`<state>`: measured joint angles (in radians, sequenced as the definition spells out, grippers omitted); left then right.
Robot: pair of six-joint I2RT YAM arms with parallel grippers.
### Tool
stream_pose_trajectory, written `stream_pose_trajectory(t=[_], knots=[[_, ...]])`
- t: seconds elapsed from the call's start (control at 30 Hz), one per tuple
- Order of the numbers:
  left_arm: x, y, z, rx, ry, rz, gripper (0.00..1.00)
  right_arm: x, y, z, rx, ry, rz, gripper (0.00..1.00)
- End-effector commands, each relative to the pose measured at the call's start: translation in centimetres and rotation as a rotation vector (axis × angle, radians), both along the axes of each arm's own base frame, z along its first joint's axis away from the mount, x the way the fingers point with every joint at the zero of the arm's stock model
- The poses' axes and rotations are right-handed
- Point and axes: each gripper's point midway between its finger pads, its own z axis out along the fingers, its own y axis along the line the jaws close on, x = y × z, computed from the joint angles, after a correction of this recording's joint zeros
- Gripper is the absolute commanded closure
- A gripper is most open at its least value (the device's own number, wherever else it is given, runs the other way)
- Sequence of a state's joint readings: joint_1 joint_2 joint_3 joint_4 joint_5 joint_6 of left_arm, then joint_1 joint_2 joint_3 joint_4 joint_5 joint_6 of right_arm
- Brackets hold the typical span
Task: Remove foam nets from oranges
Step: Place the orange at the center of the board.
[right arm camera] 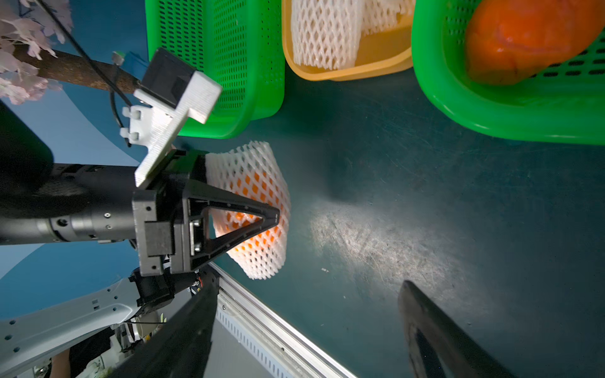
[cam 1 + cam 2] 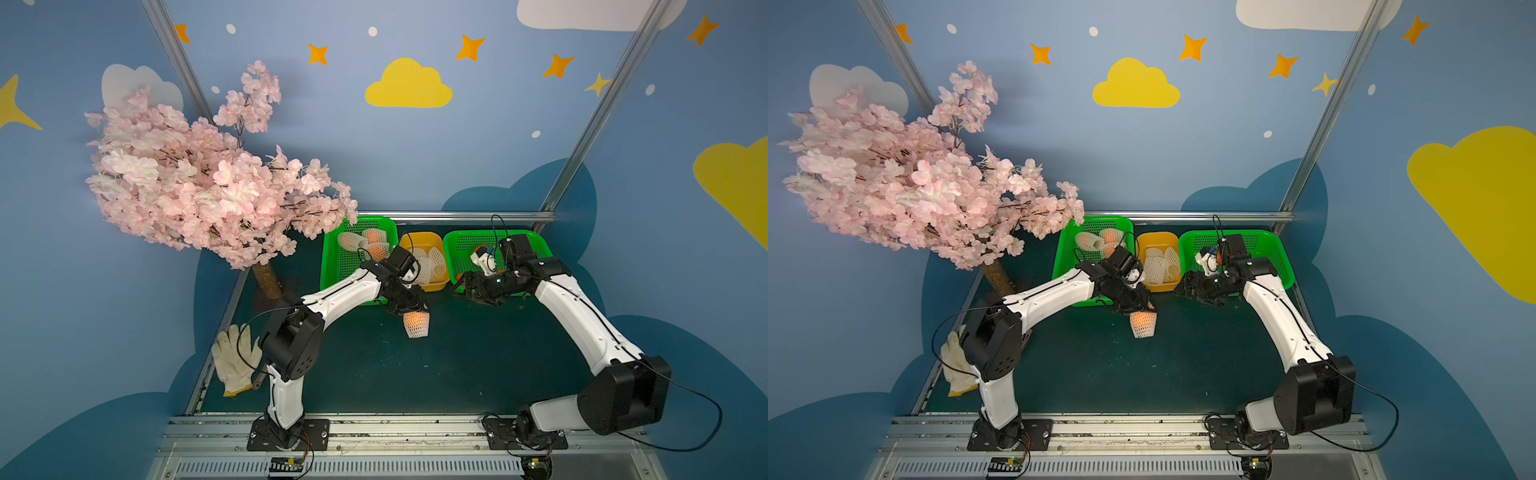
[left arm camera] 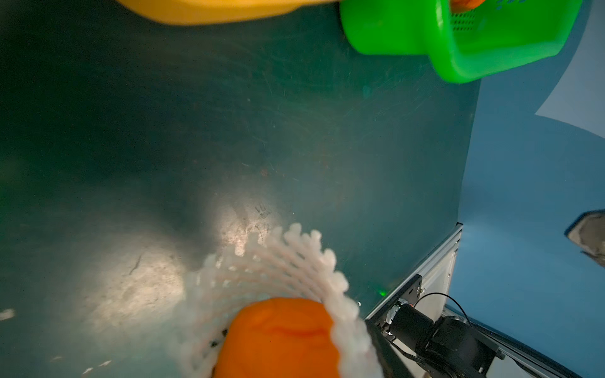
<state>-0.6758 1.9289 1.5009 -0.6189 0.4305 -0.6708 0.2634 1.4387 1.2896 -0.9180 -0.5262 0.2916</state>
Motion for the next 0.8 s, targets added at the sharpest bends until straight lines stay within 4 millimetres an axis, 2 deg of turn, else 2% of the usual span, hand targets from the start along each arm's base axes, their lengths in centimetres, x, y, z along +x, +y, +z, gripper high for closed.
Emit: stream_pose_trajectory(t=[0.0, 0.2, 0.33, 0.5, 0.63, 0.77], knots=[[-0.3, -1.5, -1.5, -0.047, 0.068, 0.000, 0.43, -1.4, 0.2, -1.2, 0.003, 0.087, 0.025, 0.14], [-0.9, -1.4, -5.1, 0.017, 0.118, 0.011, 0.40, -2.1, 0.0, -2.1, -0.007, 0.107, 0.030, 0.14], [-1.2, -1.3, -5.9, 0.029, 0.137, 0.011, 0.32, -2.4, -0.1, -2.6, -0.012, 0.122, 0.030, 0.14], [-0.8, -1.0, -4.1, 0.008, 0.104, 0.019, 0.20, -2.6, -0.2, -2.7, -0.014, 0.124, 0.028, 0.14], [-0.9, -0.1, -2.8, -0.018, 0.088, 0.041, 0.19, -2.8, -0.3, -2.9, -0.017, 0.129, 0.031, 0.14], [-0.5, 1.6, -1.3, -0.043, 0.054, 0.085, 0.18, -3.1, -0.2, -3.1, -0.011, 0.132, 0.035, 0.14]])
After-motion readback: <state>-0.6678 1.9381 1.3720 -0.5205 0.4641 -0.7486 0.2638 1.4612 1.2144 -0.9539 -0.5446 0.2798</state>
